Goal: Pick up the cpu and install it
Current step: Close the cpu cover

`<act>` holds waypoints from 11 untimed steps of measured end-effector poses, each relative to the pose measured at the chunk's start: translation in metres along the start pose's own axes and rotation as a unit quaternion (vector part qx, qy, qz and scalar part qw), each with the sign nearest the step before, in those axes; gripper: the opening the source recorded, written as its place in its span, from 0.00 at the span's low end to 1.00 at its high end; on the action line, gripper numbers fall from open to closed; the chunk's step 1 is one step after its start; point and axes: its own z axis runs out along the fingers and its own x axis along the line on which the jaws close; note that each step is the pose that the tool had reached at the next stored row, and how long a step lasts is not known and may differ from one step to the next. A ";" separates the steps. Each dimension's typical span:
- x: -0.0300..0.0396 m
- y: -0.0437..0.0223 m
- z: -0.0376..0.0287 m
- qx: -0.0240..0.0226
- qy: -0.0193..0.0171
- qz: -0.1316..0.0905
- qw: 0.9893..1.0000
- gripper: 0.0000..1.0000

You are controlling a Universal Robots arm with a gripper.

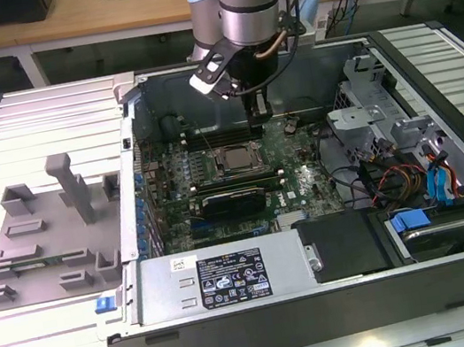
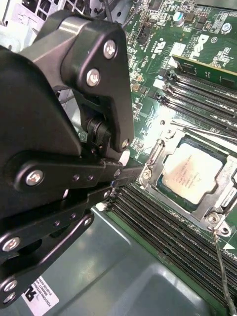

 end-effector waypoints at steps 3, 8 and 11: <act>0.0000 -0.0095 0.0013 0.000 0.000 0.000 1.000 0.11; -0.0030 -0.0160 0.0056 0.000 0.000 0.000 1.000 0.11; -0.0052 -0.0204 0.0067 0.000 0.000 0.000 1.000 0.11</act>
